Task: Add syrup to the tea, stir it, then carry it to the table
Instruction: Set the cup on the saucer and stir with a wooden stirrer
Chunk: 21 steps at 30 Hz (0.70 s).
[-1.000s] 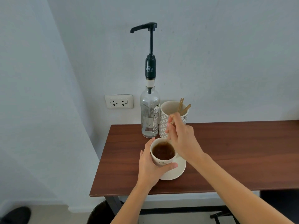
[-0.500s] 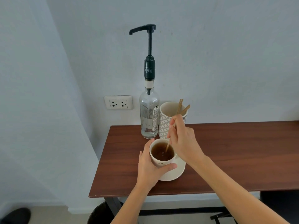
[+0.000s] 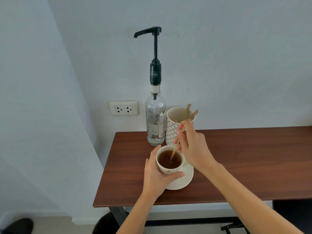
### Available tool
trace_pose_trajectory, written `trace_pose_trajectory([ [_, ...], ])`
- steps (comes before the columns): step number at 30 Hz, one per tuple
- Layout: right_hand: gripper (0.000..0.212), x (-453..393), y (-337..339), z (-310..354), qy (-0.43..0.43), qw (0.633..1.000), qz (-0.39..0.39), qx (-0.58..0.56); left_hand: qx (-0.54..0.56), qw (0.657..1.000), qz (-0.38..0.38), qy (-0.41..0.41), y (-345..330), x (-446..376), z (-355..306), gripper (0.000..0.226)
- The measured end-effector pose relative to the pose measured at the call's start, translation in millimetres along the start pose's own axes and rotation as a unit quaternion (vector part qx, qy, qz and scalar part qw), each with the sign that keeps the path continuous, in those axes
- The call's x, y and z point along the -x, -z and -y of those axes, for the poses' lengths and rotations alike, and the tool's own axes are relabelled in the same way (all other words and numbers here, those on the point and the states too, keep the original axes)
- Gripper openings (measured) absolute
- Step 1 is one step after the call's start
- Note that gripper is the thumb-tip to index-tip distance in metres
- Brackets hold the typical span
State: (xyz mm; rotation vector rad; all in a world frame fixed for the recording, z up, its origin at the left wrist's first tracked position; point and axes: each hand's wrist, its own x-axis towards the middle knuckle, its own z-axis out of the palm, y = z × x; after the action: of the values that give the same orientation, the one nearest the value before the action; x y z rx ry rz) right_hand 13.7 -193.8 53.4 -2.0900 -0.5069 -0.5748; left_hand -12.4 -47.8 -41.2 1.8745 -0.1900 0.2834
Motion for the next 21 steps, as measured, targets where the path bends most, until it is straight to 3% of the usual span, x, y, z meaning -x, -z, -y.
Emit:
trace_pose_trajectory([
  [4, 0.029, 5, 27, 4, 0.030, 0.996, -0.080, -0.010, 0.008, 1.000, -0.006, -0.003, 1, 0, 1, 0.095],
  [9, 0.016, 14, 48, 9, 0.065, 0.994, -0.087, -0.024, 0.007, 1.000, -0.009, -0.003, 0, 0, 0, 0.096],
  [17, 0.026, 16, 48, 9, 0.070, 0.995, -0.068, -0.019, 0.001, 1.000, -0.008, -0.004, 1, 0, -4, 0.095],
  [21, 0.017, 17, 50, 6, 0.075, 0.994, -0.078, -0.024, -0.008, 1.000, 0.007, 0.018, 1, 0, -6, 0.097],
])
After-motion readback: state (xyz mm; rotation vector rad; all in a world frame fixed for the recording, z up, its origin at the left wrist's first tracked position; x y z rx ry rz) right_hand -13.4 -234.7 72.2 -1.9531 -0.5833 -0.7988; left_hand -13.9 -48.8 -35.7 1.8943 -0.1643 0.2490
